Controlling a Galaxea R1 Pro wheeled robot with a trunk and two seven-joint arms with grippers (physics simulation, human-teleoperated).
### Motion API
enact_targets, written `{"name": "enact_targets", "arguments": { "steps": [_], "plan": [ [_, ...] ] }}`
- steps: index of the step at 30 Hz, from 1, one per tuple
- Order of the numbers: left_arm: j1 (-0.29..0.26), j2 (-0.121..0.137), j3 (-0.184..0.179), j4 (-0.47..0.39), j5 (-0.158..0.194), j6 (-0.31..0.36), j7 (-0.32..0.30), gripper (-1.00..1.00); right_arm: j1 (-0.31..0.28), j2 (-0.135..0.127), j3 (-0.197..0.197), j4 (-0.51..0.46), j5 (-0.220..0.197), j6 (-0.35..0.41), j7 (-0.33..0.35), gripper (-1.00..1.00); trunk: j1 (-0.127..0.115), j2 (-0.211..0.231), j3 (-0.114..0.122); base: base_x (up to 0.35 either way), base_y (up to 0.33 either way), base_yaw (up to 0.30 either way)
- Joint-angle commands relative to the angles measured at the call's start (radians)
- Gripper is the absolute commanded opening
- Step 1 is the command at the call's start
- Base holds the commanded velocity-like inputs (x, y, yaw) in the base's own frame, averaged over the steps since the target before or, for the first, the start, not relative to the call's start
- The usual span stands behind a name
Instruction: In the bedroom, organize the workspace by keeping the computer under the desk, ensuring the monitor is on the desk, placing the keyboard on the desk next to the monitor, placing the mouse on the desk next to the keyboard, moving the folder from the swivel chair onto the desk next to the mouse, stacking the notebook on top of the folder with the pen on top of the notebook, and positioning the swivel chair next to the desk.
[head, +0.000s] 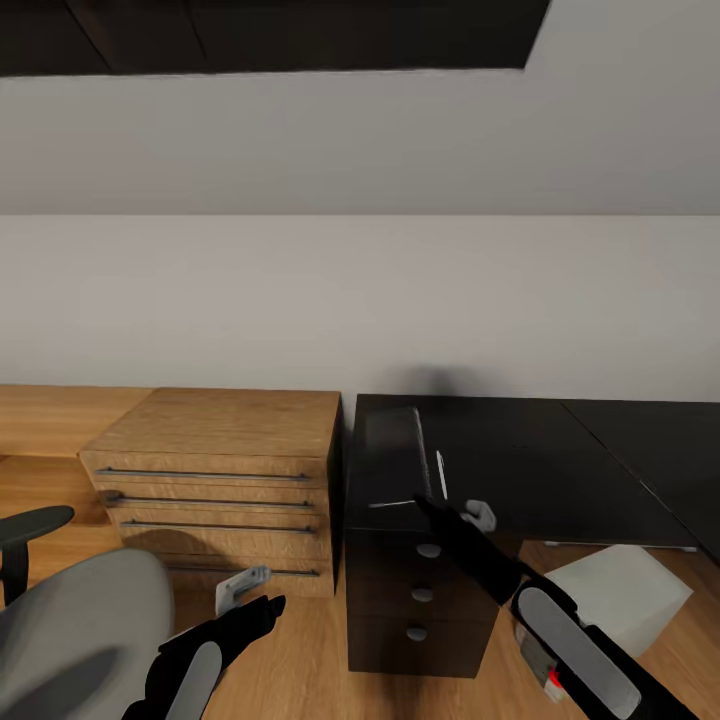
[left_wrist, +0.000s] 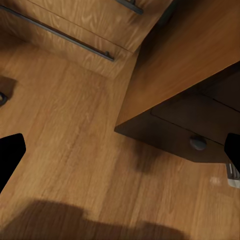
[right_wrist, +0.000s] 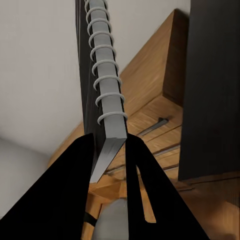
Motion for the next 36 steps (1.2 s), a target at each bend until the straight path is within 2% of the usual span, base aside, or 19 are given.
{"name": "enact_targets", "arguments": {
  "steps": [1,5,19,25,32,33,36],
  "plan": [
    [-0.001,0.000,-0.001,-0.001,0.011,0.002,0.010,1.00,0.010,-0.008,0.001,-0.013,-0.011,0.001,0.003,-1.00,0.000,-0.001,-0.001,-0.026,0.000,0.000],
    [-0.001,-0.001,-0.001,0.006,0.012,0.002,0.010,1.00,0.038,-0.021,0.001,-0.031,-0.010,0.004,0.049,-1.00,0.000,-0.001,-0.001,-0.181,0.000,0.000],
    [-0.001,-0.001,-0.002,0.016,0.014,0.002,0.010,1.00,0.047,-0.028,0.000,-0.045,-0.013,0.004,0.060,-1.00,0.000,-0.001,-0.001,-0.316,-0.076,0.000],
    [-0.001,-0.001,-0.003,0.098,0.011,0.002,0.008,1.00,0.047,-0.029,0.000,-0.049,-0.012,0.004,0.055,-1.00,0.000,-0.001,-0.001,-0.255,-0.182,0.000],
    [-0.001,-0.001,-0.004,0.101,0.011,0.002,0.008,1.00,0.047,-0.029,-0.001,-0.048,-0.012,0.004,0.048,-1.00,0.000,-0.001,-0.001,-0.279,-0.084,-0.026],
    [-0.001,-0.001,-0.003,0.102,0.011,0.002,0.008,1.00,0.047,-0.029,-0.001,-0.048,-0.012,0.003,0.023,-1.00,0.000,-0.001,-0.001,-0.083,-0.047,-0.201],
    [-0.001,-0.001,-0.004,0.102,0.011,0.001,0.008,1.00,0.047,-0.029,-0.001,-0.048,-0.012,0.003,0.009,-1.00,0.000,-0.001,-0.001,-0.034,-0.020,-0.092]
  ]
}}
